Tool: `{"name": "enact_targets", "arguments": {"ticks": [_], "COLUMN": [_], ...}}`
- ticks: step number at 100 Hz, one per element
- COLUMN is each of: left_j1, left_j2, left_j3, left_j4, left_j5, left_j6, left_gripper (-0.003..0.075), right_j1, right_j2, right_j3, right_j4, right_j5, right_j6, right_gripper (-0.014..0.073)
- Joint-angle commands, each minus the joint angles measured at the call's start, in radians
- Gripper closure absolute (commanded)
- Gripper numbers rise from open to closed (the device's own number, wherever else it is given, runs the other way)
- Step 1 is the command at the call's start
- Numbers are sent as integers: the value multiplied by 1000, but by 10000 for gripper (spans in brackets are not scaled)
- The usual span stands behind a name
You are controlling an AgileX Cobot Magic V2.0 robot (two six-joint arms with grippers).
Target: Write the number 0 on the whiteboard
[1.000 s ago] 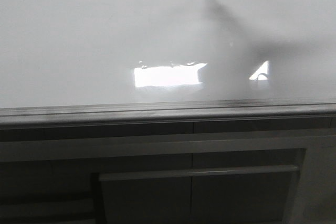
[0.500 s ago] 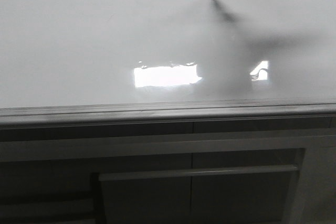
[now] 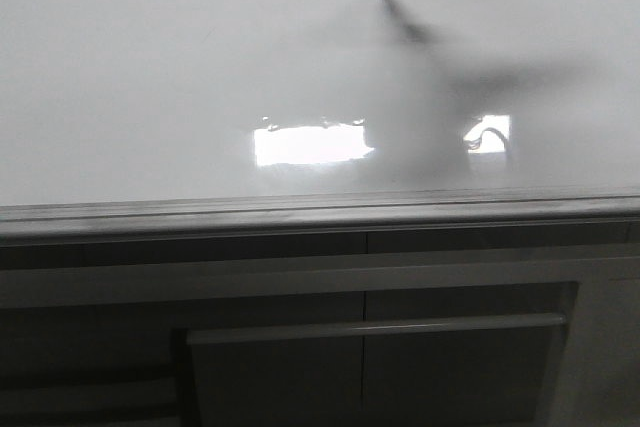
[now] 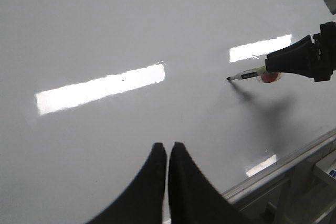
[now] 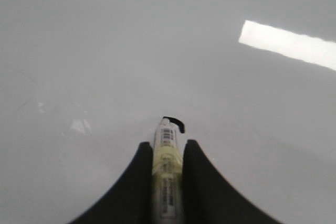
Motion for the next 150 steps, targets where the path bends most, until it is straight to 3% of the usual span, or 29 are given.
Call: {"name": "enact_targets", "arguments": {"ticks": [1, 21, 71, 110, 150], "left_j1": [3, 3, 3, 3, 3], "left_j2": [13, 13, 13, 13, 13], "left_j3": [-23, -23, -23, -23, -23], "left_j4": [1, -3, -7, -9, -9], "left_j5": [-80, -80, -80, -80, -80], "left_j6": [-9, -9, -9, -9, -9], "left_gripper": [740, 740, 740, 740, 740], "right_j1": [29, 78, 71, -112, -246], "right_j2": [16, 24, 24, 22, -13], "right_j3": [-18, -18, -18, -18, -18], "right_j4": [3, 3, 1, -10, -55], "right_j5": [10, 55, 209, 334, 343], "right_j6": [-3, -3, -3, 16, 18], "right_gripper": [654, 654, 651, 648, 648]}}
